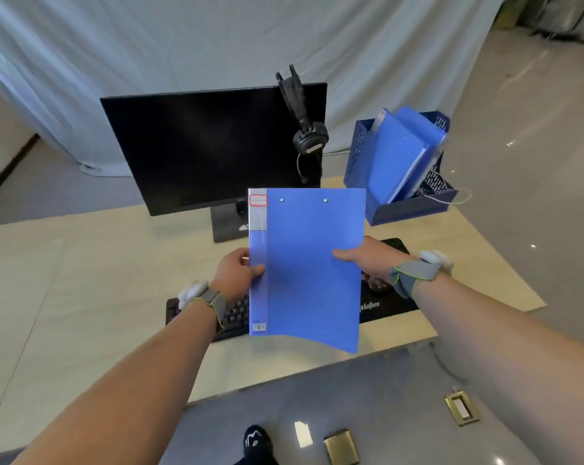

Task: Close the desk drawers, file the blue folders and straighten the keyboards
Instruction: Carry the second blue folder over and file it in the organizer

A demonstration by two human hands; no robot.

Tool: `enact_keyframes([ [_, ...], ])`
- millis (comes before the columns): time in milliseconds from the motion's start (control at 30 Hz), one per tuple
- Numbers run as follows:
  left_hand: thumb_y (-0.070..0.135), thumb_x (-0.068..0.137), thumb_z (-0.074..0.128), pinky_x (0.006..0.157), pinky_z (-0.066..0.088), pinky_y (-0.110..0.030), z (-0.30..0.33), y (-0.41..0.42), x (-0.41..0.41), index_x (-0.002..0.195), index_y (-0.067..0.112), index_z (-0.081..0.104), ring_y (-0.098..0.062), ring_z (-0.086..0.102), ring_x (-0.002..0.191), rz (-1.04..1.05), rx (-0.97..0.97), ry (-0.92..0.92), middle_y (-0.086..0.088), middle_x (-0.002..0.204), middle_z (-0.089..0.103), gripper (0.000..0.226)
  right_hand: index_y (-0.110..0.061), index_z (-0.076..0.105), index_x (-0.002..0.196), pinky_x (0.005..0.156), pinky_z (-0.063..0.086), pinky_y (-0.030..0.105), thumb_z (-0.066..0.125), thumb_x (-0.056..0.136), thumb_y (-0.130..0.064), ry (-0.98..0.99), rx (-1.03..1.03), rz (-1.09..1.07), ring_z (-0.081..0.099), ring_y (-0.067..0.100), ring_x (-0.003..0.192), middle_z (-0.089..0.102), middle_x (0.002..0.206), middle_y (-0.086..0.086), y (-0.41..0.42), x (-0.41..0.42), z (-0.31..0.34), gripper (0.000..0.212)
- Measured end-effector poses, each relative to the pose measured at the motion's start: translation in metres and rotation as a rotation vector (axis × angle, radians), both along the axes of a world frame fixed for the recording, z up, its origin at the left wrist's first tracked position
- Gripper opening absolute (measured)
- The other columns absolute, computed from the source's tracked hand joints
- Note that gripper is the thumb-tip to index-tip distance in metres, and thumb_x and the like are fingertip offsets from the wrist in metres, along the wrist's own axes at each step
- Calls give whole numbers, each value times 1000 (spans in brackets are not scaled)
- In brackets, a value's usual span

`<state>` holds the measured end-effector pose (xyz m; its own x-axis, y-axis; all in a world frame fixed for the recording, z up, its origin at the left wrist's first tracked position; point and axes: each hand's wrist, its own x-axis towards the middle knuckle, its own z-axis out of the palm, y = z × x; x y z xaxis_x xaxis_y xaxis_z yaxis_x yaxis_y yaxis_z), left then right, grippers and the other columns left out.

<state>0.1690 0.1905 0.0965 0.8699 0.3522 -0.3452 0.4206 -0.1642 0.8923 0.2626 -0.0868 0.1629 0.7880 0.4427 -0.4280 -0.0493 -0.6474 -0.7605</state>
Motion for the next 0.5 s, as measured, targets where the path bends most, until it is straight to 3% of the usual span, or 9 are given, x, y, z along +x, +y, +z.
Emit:
enact_keyframes([
  [67,4,90,69,75,62,-38,0,-20,32,119,11,65,-24,72,84,-10,27,-34,-7,95,74,30,-27,66,99,61,42,30,58,98,-43,-32,31,-19,54,26,68,65,82,1,-19,18,2,18],
  [133,3,93,67,63,56,-28,2,-39,59,122,13,63,-12,64,70,-52,39,-49,0,86,69,32,-27,67,114,82,54,38,60,99,-36,-79,80,-74,67,22,94,71,104,-9,-35,36,1,19],
  [200,4,94,66,70,57,-39,-2,-61,93,126,16,62,-8,60,64,-99,19,-34,4,82,66,35,-26,67,121,96,53,48,61,98,-34,-123,85,-112,67,23,106,71,116,-8,-52,57,2,24],
  [300,9,91,70,63,55,-39,-8,-86,135,133,13,61,-8,60,64,-160,-11,-11,2,82,66,43,-31,67,118,96,53,51,61,98,-32,-124,59,-142,68,25,106,71,118,-6,-75,86,11,21],
  [367,16,87,76,53,46,-29,-9,-109,168,140,12,55,-13,56,64,-191,4,11,0,85,63,57,-29,69,116,95,54,50,62,98,-31,-124,27,-200,69,26,102,72,115,-5,-95,113,21,20],
  [500,22,87,76,57,44,-29,-2,-147,213,140,11,51,-19,55,67,-267,8,28,-3,84,61,60,-22,69,118,94,54,53,63,97,-28,-170,-34,-310,69,34,101,73,115,1,-130,153,34,23],
])
